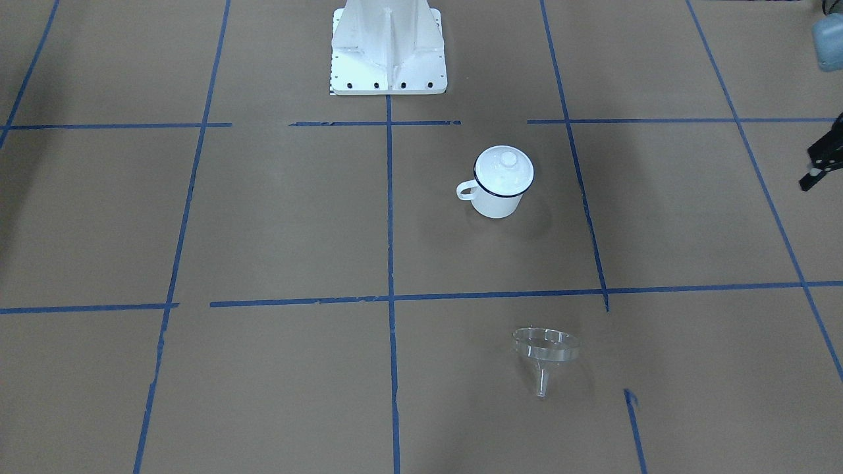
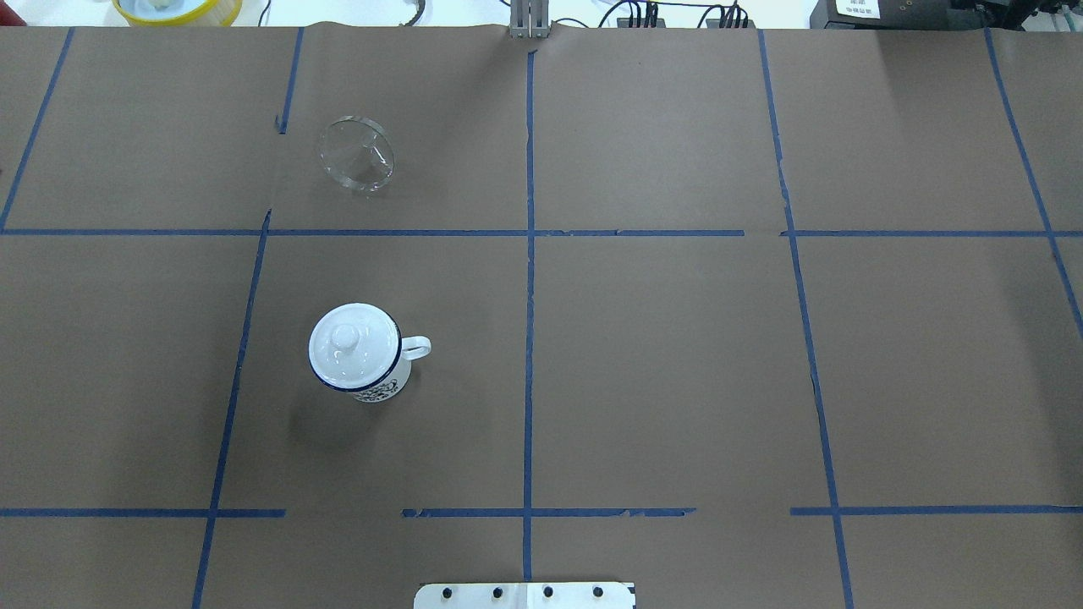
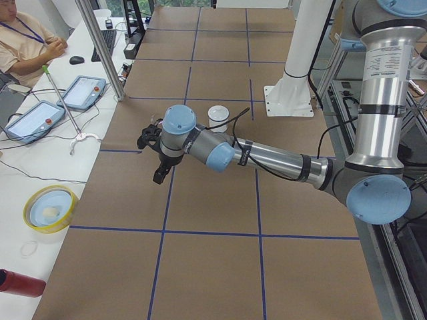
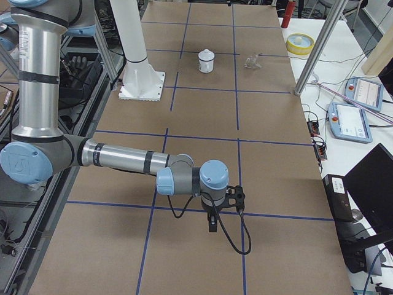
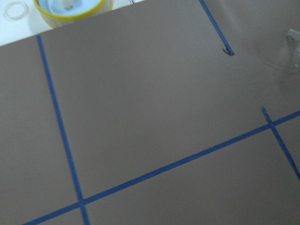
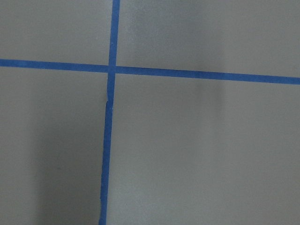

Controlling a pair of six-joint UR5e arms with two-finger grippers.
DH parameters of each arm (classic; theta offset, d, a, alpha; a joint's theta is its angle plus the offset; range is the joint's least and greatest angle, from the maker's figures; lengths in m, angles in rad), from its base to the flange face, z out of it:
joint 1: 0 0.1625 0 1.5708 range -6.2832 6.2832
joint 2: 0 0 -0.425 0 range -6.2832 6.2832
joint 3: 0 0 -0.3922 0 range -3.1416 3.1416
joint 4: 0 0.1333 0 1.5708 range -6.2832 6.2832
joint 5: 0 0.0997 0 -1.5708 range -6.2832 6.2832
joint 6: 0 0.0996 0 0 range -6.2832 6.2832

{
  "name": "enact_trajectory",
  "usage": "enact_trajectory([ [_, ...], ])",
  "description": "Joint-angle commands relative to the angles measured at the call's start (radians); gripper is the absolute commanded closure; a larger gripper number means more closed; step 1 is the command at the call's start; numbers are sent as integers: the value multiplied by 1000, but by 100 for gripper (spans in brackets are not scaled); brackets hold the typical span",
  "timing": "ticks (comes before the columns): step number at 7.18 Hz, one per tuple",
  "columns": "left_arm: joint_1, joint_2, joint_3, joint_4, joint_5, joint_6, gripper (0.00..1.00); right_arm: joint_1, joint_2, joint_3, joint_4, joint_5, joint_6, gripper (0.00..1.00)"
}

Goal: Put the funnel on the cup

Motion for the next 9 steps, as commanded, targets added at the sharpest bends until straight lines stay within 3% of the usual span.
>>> enact_trajectory([
  [1, 259, -44, -124, 2, 174, -435, 0, 0, 0, 0, 0, 0, 0, 0],
  [3, 445, -109, -204, 62, 277, -740, 0, 0, 0, 0, 0, 0, 0, 0],
  [5, 597, -316, -211, 324, 430, -897, 0, 0, 0, 0, 0, 0, 0, 0],
  [9, 729, -344, -198, 354, 516, -997, 0, 0, 0, 0, 0, 0, 0, 0],
])
